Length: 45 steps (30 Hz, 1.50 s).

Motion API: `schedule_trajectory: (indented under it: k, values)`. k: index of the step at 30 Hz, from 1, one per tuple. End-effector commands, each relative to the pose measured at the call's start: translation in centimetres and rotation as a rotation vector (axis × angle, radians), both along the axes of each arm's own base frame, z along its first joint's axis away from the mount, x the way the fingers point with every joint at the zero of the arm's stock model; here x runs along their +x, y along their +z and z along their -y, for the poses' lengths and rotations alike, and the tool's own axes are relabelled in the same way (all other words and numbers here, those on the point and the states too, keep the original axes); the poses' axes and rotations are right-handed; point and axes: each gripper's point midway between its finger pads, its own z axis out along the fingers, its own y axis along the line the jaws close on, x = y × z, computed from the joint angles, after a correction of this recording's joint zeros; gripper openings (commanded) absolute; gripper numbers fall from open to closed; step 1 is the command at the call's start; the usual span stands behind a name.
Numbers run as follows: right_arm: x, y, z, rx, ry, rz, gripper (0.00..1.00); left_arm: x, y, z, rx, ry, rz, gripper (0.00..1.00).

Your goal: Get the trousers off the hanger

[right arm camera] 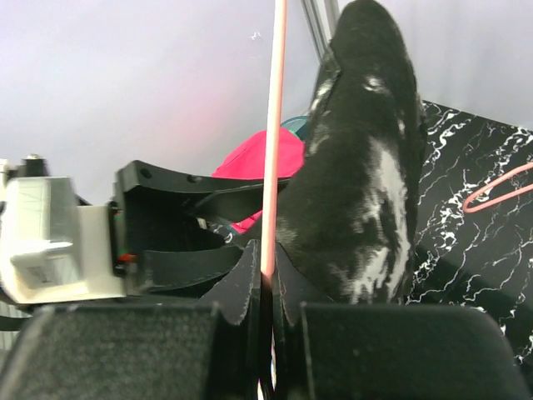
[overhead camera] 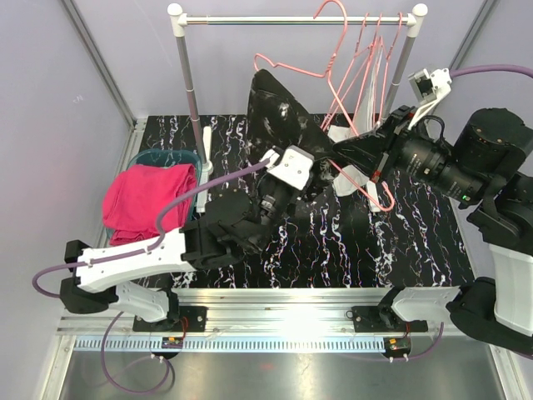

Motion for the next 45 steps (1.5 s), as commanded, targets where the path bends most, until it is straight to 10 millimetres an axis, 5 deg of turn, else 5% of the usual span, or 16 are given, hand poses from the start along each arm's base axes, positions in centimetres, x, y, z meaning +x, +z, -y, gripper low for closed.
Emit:
schedule_trajectory:
  k: [1,17,20,24,25,26,29,35,45]
  values:
    - [-3.0,8.0,1.7,0.193,0.05,0.237,0.0,1.1,2.6,-1.4,-0.086,0.113,0.031,0.45]
    - [-4.4,8.6,1.4,0.228,0.118,0.244,0.0,2.9,3.0,0.4,-0.095,0.142,0.062,0.65]
    - [-5.3,9.1,2.0,0.246,0.129,0.261,0.0,3.6,3.2,0.2,-0.106,0.158,0.07,0.36]
    - [-5.6,9.3,2.4,0.241,0.125,0.264,0.0,4.1,3.6,-0.2,-0.122,0.163,0.078,0.26]
    - [-6.0,9.5,2.7,0.249,0.13,0.274,0.0,4.2,3.7,-0.3,-0.125,0.163,0.08,0.07]
    - [-6.0,9.4,2.7,0.25,0.129,0.273,0.0,4.2,3.9,-0.4,-0.131,0.163,0.08,0.02]
    - [-5.5,8.9,3.0,0.247,0.094,0.275,0.0,4.0,4.5,-0.7,-0.148,0.148,0.081,0.0]
    - [-3.1,5.9,3.2,0.198,-0.009,0.227,0.0,2.6,6.2,-2.7,-0.256,0.083,0.072,0.0]
    - [2.9,-4.5,3.4,0.048,-0.254,0.066,0.0,0.7,9.1,-6.3,-0.346,0.025,0.089,0.0]
